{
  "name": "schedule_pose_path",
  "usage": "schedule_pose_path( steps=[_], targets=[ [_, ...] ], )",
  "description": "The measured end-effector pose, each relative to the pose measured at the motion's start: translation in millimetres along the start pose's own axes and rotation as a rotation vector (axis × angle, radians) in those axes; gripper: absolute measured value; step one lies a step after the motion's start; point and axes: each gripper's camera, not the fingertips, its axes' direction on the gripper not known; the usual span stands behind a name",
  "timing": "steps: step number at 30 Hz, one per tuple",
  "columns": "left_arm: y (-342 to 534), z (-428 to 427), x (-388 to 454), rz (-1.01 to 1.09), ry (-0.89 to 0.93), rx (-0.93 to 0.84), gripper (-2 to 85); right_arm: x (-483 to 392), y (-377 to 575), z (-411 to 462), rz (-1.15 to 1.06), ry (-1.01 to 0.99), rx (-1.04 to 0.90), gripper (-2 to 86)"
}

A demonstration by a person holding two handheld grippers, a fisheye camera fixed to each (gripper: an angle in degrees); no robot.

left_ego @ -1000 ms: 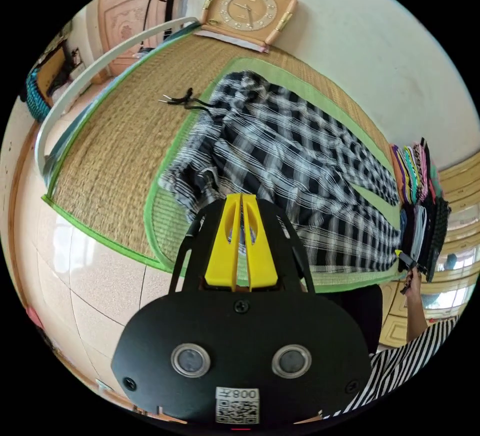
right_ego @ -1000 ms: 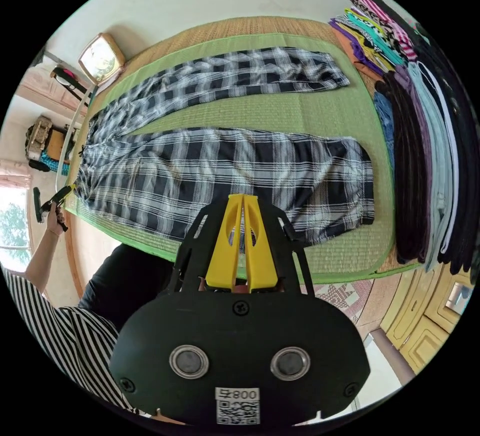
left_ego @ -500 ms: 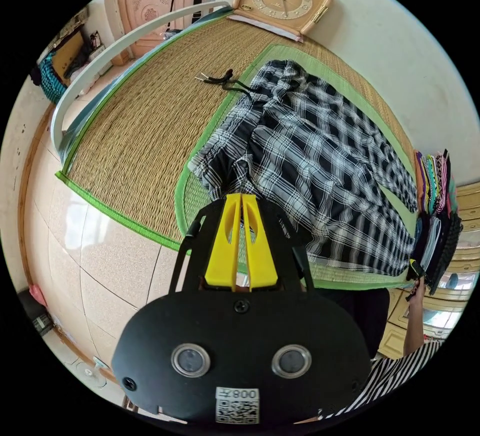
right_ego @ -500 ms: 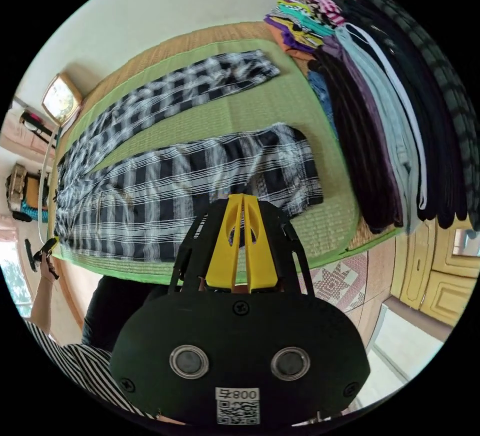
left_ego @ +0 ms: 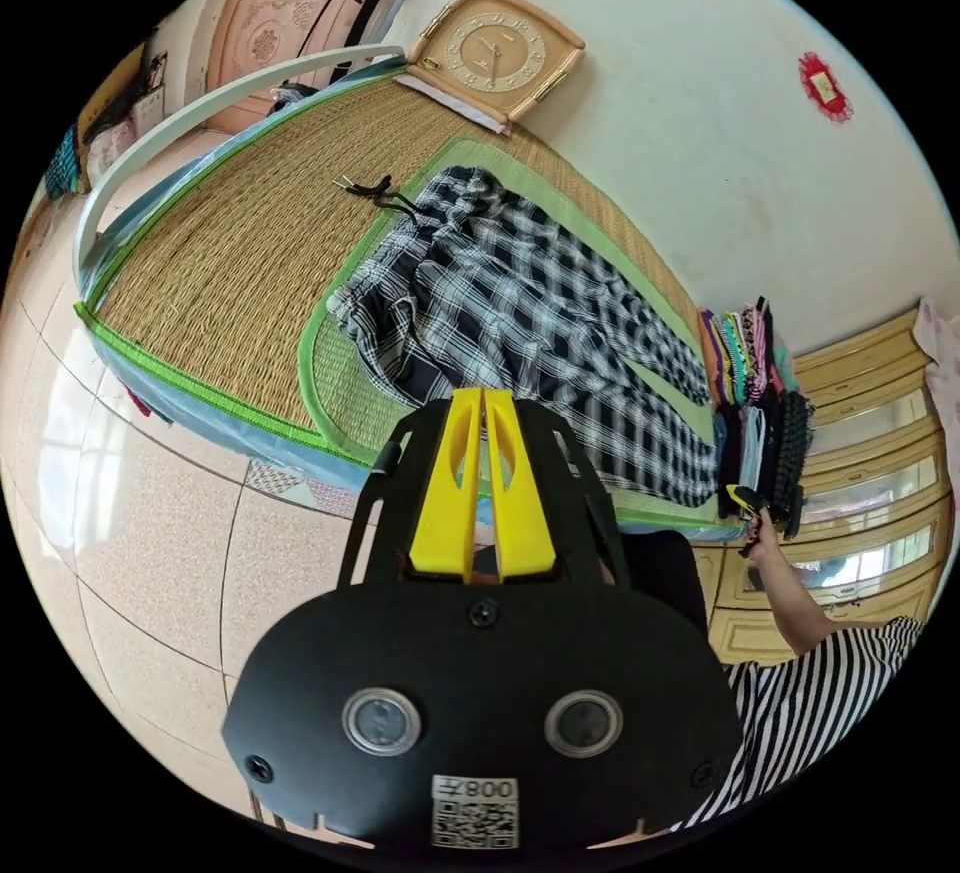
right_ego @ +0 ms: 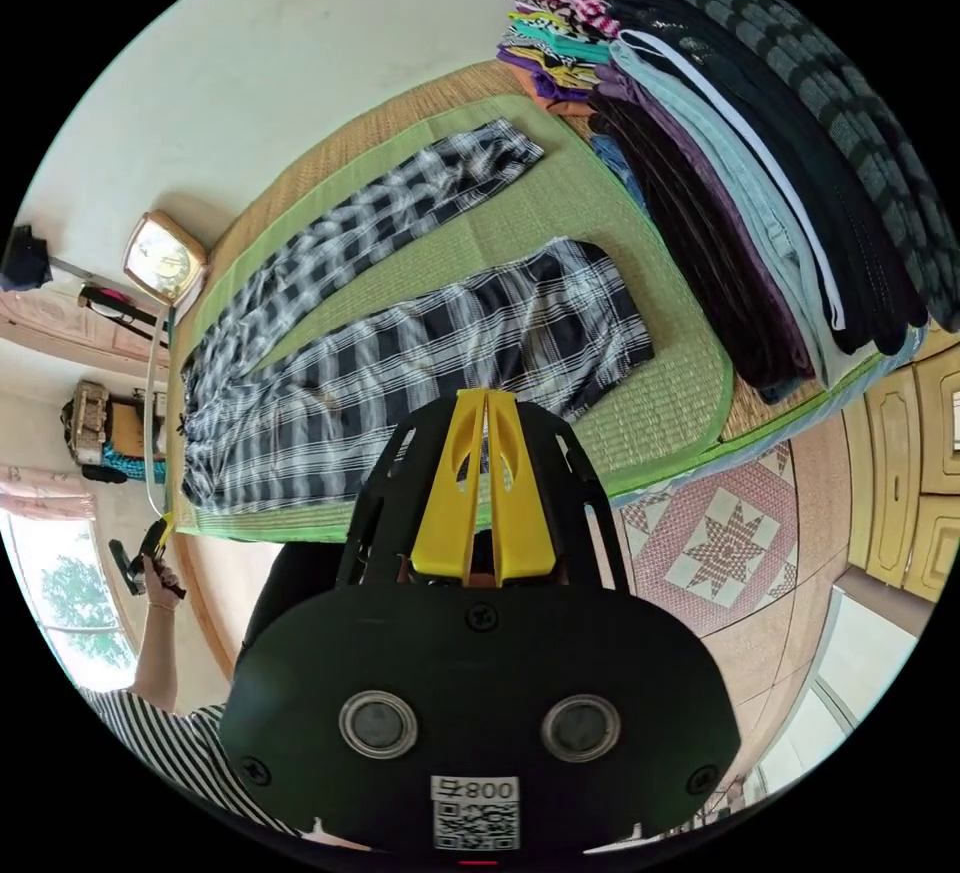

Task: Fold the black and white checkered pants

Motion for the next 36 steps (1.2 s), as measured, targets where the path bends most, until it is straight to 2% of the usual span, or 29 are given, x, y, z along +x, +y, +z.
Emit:
schedule_pose_path(
  steps=[4,9,15,20,26,33,36],
  targets=[
    [18.4,-8.0,8.0,0.068,0.201,0.002,0.6,-6.8,40.3,-16.7,-0.012,-0.100,0.061,0.5],
    [27.0,0.2,44.2,0.178,0.239,-0.076,2.6,14.7,77.0,-16.5,0.040,-0.108,0.060,2.6],
    [-11.4,40.4,151.3,0.379,0.377,-0.164,6.6,39.0,76.4,-17.7,0.040,-0.142,0.099,6.0],
    [-76.9,105.7,294.5,0.610,0.453,-0.261,7.4,43.2,10.8,-12.3,0.003,-0.141,0.168,6.8],
    [-153.8,210.4,463.8,0.835,0.451,-0.338,7.8,51.6,-94.0,17.6,-0.013,-0.069,0.200,7.3],
    [-215.2,318.5,613.2,0.943,0.470,-0.389,8.8,66.0,-178.6,62.1,0.003,0.038,0.216,8.4],
    [-226.1,353.6,670.6,1.021,0.410,-0.420,9.2,68.9,-193.5,77.2,0.021,0.050,0.216,8.6]
  ],
)
